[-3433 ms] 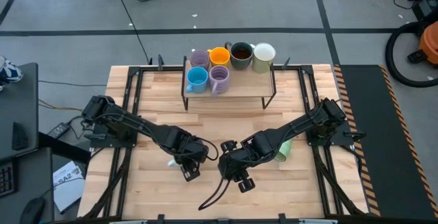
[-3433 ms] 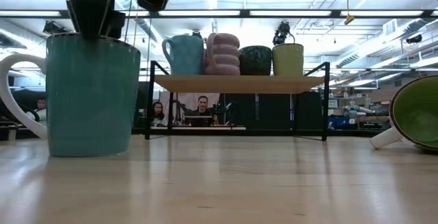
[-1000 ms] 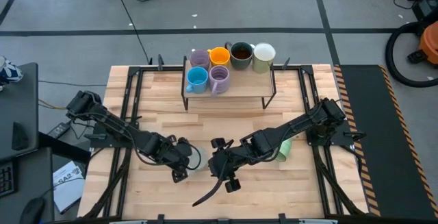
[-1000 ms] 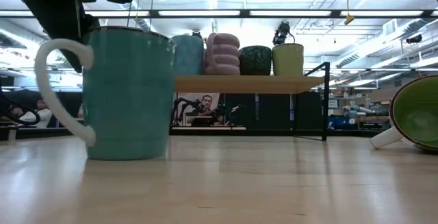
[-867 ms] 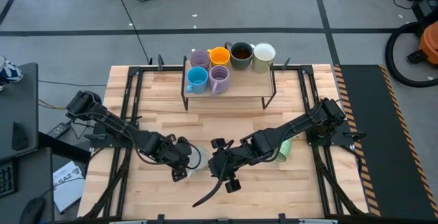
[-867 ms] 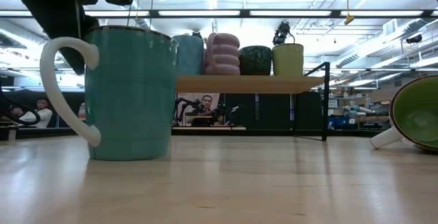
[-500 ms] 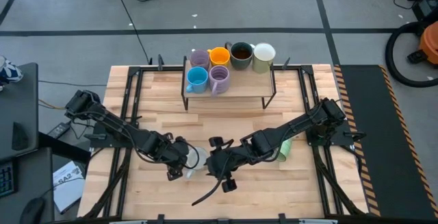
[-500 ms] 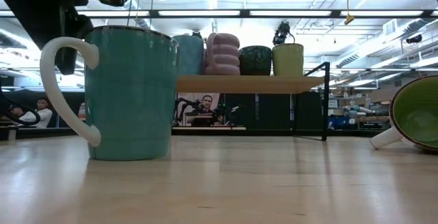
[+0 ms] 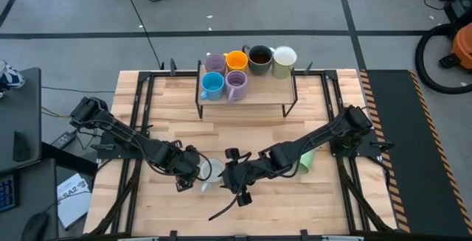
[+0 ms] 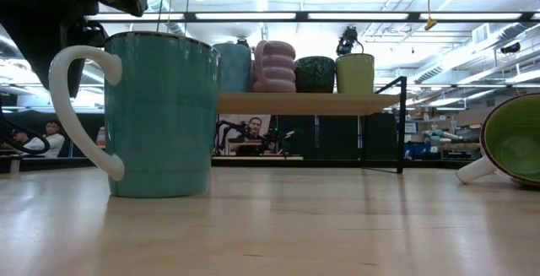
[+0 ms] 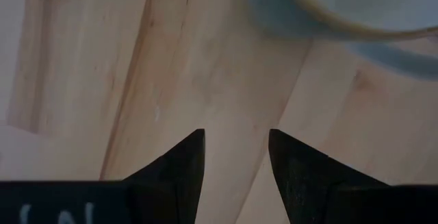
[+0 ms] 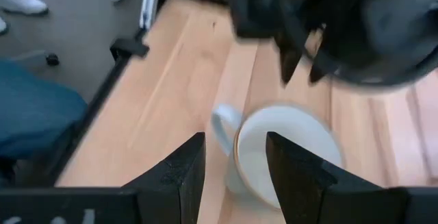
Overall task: Place coffee mugs
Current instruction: Put the blue mug on the shelf
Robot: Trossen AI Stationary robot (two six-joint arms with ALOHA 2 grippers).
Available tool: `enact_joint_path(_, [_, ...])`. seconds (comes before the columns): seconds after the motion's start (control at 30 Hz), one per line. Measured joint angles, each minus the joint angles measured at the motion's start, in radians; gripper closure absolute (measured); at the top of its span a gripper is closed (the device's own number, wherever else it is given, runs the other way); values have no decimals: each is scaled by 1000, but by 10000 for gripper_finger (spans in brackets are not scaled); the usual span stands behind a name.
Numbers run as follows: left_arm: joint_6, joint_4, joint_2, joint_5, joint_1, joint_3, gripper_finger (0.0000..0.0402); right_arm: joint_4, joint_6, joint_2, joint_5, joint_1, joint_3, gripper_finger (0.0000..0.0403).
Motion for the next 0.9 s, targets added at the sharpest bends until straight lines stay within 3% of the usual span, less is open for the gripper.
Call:
enact_joint_path(0.3, [0, -35, 0, -1, 0, 0, 232, 150, 0, 2, -10, -40, -144, 243])
enact_joint_path(0.9, [0, -35, 0, -21, 1, 0, 232, 106, 27, 1, -89, -61, -84, 247])
